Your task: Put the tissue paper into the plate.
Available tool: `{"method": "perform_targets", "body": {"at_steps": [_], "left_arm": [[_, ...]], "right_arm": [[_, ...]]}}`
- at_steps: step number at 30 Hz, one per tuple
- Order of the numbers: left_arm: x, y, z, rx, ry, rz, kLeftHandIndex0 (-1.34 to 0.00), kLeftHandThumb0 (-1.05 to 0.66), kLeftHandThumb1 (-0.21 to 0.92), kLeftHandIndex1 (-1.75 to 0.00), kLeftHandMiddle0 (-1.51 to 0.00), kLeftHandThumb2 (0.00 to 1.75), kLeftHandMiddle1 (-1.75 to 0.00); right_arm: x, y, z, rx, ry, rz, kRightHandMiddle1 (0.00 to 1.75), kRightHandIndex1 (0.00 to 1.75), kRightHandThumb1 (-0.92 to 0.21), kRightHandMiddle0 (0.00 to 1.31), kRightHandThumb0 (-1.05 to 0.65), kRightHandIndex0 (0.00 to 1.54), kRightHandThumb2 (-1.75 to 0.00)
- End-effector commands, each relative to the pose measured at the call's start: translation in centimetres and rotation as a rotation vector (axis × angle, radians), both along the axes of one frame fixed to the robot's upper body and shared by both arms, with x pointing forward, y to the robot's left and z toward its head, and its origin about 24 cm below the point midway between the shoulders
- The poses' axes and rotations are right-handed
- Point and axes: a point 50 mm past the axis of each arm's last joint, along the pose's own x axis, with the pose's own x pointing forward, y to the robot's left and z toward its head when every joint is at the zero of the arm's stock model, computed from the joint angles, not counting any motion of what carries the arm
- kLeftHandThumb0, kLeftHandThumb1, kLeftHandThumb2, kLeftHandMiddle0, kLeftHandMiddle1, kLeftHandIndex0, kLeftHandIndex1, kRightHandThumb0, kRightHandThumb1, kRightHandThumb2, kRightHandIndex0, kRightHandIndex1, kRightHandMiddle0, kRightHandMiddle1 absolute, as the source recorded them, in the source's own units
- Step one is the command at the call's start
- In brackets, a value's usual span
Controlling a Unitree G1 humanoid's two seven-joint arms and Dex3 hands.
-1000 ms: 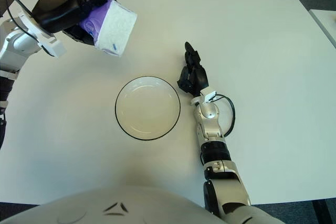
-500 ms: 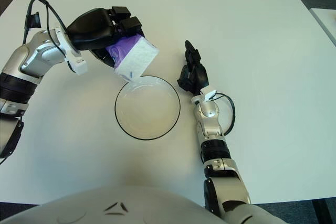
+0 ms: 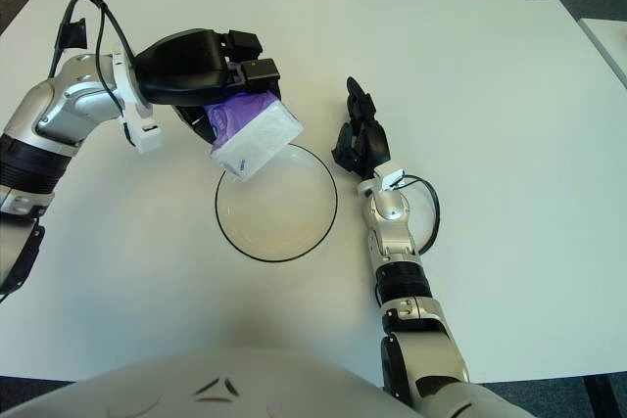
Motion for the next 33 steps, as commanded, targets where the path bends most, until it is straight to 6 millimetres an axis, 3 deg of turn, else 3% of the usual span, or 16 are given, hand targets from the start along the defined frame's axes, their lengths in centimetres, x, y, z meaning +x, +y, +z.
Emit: {"method": "perform_targets", "body": {"at_steps": [1,17,33], "left_arm": [[-0.8,-0.6,0.3,0.03,-0.001,-0.024,-0.55,-0.44,0.39,-1.75,-1.13,1.22,-1.75],[-0.8,-1.3,-1.8,-0.003,0.105,-0.037,-0.53,-0.44,0.42,-1.75,-1.14,1.18,-1.75],[-1.6,-1.9,-3.8,-0.068,0.282,-0.023,-0.52,-0.44,0.43,-1.75,-1.15,1.18,-1.75]], "right_arm": [[-5.0,-0.5,-8.2,-0.002,0.378,-0.051,0.28,0.01,-0.92,0.0,-0.76,0.09,-0.93],[-4.8,-0.5,-8.4,-0.02,0.384,-0.066,0.38,0.02,-0.92,0.0,-0.72,0.14,-0.95],[-4.5,-0.5,-8.5,-0.058,0.391,-0.068,0.31,0.0,-0.92,0.0,-0.79,0.09,-0.94]]}}
